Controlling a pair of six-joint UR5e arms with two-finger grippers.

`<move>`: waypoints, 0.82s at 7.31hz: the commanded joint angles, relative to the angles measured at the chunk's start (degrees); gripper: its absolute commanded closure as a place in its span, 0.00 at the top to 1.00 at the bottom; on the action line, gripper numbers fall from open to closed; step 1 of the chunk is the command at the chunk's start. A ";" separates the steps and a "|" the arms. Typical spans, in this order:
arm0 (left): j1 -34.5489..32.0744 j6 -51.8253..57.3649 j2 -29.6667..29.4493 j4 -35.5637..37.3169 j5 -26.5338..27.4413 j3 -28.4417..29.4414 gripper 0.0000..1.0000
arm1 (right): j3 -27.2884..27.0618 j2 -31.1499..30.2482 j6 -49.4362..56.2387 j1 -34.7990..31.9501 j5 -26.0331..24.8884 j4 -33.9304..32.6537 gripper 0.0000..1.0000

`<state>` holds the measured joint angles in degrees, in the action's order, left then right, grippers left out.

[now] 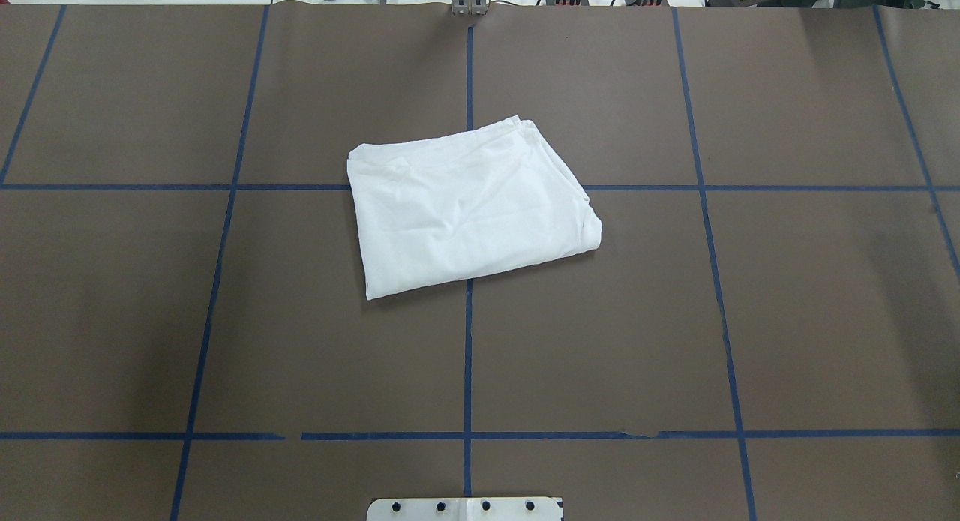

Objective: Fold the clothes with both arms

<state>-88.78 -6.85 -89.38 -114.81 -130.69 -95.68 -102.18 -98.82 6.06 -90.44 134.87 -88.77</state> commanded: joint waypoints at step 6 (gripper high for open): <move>0.01 0.17 -0.10 -0.15 0.00 0.50 1.00 | -0.74 -0.06 -0.09 0.00 -0.31 0.00 1.00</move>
<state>-88.77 -6.76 -89.42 -114.94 -130.70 -95.20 -102.97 -98.90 6.01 -90.44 134.60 -88.77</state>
